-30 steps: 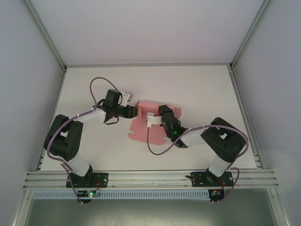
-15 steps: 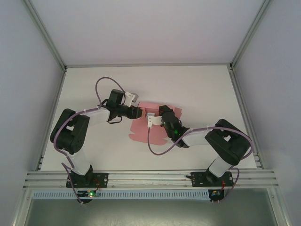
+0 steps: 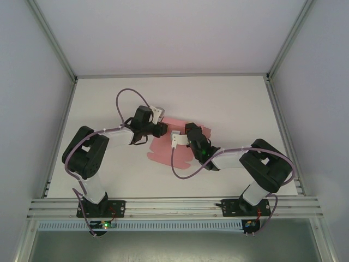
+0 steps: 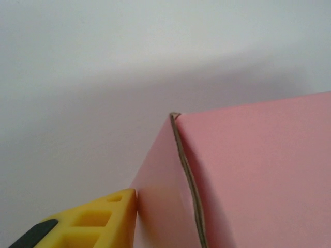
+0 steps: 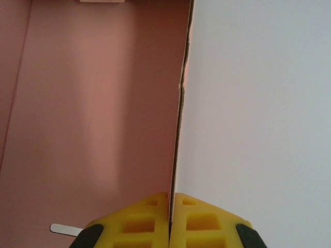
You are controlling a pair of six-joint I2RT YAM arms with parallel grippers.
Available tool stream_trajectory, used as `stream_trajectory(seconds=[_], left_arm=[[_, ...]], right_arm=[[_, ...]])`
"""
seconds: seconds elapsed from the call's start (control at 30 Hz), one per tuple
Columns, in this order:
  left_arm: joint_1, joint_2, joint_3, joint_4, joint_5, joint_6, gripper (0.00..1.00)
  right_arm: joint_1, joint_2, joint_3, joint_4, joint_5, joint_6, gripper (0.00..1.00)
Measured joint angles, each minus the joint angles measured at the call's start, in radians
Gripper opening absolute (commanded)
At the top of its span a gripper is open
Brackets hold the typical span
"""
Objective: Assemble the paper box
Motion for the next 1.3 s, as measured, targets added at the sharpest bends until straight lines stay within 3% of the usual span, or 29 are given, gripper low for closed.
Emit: stream_trajectory(seconds=[0.2,0.8,1.03,1.3], left_arm=[[-0.011,0.027,0.005,0.063,-0.056,-0.015,0.21],[-0.082,0.072,0.038,0.098,-0.291,-0.106,0.20],[-0.106,0.077,0.021,0.139,-0.356,-0.148,0.01],[-0.154,0.072,0.023,0.106,-0.503,-0.250,0.06]], right_arm=[[0.000,-0.001,0.006,-0.007,0.000,0.008,0.00],[0.000,-0.043,0.009,-0.075,-0.018,0.043,0.00],[0.000,-0.065,0.018,-0.099,-0.044,0.064,0.00],[0.007,-0.072,0.020,-0.121,-0.050,0.087,0.00]])
